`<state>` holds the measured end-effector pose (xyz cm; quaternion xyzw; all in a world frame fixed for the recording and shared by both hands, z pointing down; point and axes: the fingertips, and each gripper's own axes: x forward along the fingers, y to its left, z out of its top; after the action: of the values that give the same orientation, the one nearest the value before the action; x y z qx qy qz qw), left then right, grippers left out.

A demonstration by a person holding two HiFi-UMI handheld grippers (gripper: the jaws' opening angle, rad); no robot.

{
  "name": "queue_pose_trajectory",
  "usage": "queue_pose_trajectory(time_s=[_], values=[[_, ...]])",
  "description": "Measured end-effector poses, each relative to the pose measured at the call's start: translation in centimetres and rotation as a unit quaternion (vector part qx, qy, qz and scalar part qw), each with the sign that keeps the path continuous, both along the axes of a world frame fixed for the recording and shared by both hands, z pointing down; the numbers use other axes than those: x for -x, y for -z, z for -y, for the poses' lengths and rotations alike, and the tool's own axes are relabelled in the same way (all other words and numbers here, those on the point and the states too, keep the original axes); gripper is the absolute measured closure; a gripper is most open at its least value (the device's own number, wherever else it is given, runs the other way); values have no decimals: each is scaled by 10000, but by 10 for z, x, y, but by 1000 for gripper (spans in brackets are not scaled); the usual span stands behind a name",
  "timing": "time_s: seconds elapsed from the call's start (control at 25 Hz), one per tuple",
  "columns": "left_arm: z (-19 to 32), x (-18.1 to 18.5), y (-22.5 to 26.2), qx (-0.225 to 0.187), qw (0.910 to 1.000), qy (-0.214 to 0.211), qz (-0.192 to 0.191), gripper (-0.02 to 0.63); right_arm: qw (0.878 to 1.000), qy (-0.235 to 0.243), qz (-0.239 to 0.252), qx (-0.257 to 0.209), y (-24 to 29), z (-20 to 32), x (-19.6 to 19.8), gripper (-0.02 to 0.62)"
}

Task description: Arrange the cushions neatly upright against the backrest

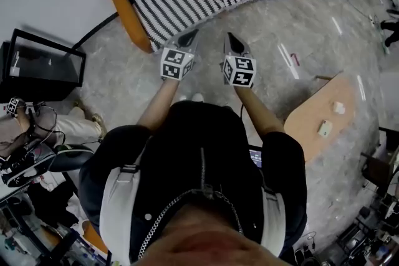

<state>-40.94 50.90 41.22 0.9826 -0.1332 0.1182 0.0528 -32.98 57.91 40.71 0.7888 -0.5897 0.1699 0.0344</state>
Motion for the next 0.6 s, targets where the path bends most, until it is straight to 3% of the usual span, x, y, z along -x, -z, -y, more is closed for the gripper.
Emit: queue_pose_trajectory(time_s=[0.28,0.6], values=[[2,-5,-10,123,9998,-87,92,595,9997,-200,91,134,-11,-10,-10,592],[19,-42,-21,164,9996,-101,191,595,9991,-225,308,194,-24,9,-49,592]])
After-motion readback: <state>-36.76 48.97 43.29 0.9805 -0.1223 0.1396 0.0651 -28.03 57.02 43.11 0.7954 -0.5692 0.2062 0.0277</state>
